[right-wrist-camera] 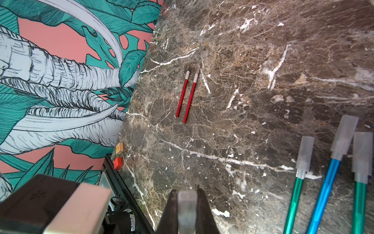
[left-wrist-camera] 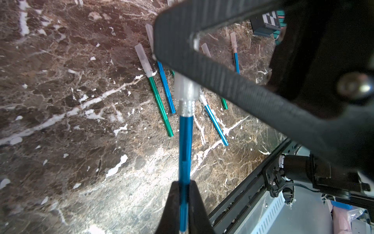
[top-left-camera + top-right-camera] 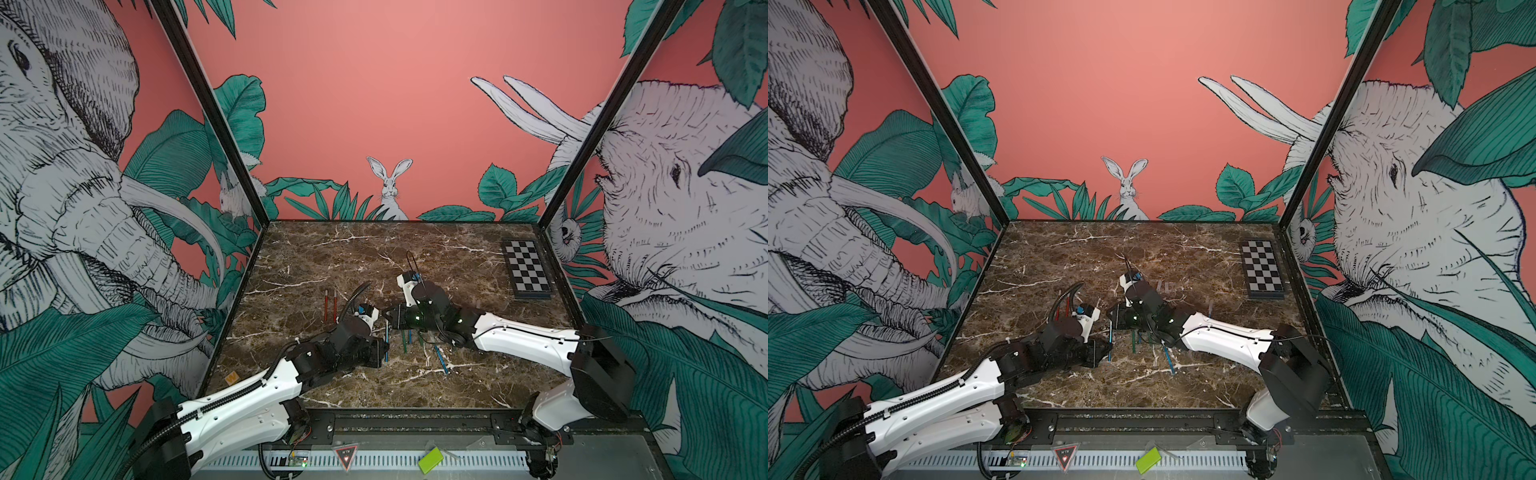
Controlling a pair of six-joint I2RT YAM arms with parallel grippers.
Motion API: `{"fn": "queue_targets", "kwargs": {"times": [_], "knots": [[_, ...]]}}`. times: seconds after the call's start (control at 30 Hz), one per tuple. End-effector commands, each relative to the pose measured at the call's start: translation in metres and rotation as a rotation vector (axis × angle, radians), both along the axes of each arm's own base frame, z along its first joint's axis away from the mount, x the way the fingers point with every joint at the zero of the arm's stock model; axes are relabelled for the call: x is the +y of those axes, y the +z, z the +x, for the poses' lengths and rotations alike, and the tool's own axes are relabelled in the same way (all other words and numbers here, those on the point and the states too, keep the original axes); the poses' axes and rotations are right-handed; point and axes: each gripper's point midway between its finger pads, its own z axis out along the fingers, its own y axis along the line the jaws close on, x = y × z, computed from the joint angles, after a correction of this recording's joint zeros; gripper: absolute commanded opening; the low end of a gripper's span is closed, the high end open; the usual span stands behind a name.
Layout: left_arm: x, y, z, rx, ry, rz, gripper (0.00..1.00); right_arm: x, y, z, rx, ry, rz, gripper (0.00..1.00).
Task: Remove protective caps from carving knives
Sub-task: Remove the protective sleeve from the carving knife.
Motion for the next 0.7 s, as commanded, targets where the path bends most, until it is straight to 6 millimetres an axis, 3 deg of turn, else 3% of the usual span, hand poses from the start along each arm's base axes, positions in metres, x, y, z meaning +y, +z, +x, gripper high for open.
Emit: {"fn": "queue_targets", "kwargs": {"times": [0.0, 0.37, 0.5, 0.67], "knots": [[0.014, -0.025, -0.021, 0.114, -0.025, 0.083, 0.0, -0.001, 0.052, 0.04, -0.145, -0.103, 0.112, 0.0], [0.014, -0.024, -0.021, 0.114, -0.027, 0.089, 0.0, -0.006, 0.057, 0.05, -0.149, -0.112, 0.121, 0.0], [0.027, -0.015, -0.013, 0.051, 0.005, 0.152, 0.0, -0.025, 0.057, 0.053, -0.147, -0.149, 0.099, 0.0], [0.065, -0.008, 0.004, 0.014, 0.109, 0.338, 0.0, -0.064, 0.062, 0.049, -0.181, -0.197, 0.009, 0.0]]}}
